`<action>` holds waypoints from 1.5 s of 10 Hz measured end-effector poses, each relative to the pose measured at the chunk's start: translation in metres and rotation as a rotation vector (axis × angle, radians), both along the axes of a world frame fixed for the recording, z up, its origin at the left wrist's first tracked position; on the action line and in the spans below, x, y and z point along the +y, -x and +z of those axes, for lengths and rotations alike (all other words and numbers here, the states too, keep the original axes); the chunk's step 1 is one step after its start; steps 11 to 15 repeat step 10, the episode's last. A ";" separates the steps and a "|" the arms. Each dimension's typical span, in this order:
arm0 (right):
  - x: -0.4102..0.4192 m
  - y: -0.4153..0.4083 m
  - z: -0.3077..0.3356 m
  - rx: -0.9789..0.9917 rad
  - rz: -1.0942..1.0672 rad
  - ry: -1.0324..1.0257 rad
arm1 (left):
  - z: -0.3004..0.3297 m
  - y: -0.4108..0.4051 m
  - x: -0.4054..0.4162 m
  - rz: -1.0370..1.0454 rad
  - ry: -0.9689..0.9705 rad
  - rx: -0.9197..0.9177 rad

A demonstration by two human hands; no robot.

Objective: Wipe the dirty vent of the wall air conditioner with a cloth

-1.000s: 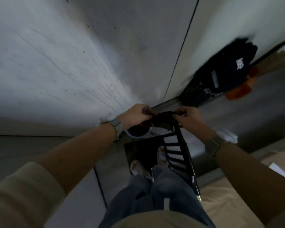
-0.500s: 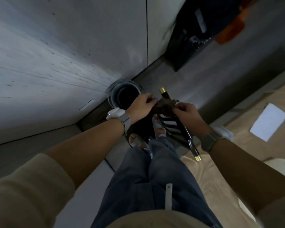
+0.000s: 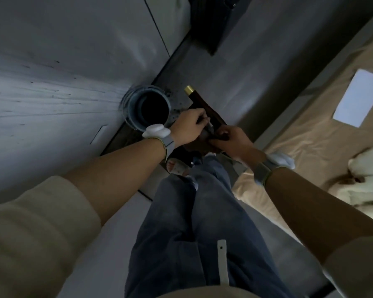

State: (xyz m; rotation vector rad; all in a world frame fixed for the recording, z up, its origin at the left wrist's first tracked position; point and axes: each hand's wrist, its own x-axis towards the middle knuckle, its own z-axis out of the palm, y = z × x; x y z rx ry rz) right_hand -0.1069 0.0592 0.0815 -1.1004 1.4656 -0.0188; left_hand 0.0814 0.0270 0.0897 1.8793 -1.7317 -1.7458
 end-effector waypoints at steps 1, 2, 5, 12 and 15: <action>0.006 0.016 -0.027 0.083 -0.080 0.005 | -0.035 0.019 -0.005 0.011 0.011 -0.021; 0.010 0.040 -0.066 0.282 -0.116 0.054 | -0.083 0.052 -0.011 0.040 -0.016 -0.023; -0.012 0.075 -0.135 0.407 -0.253 0.019 | -0.131 0.078 -0.020 0.144 0.139 -0.162; -0.008 0.057 -0.114 0.629 -0.101 0.003 | -0.119 0.073 -0.004 -0.697 0.259 -0.122; -0.008 0.057 -0.114 0.629 -0.101 0.003 | -0.119 0.073 -0.004 -0.697 0.259 -0.122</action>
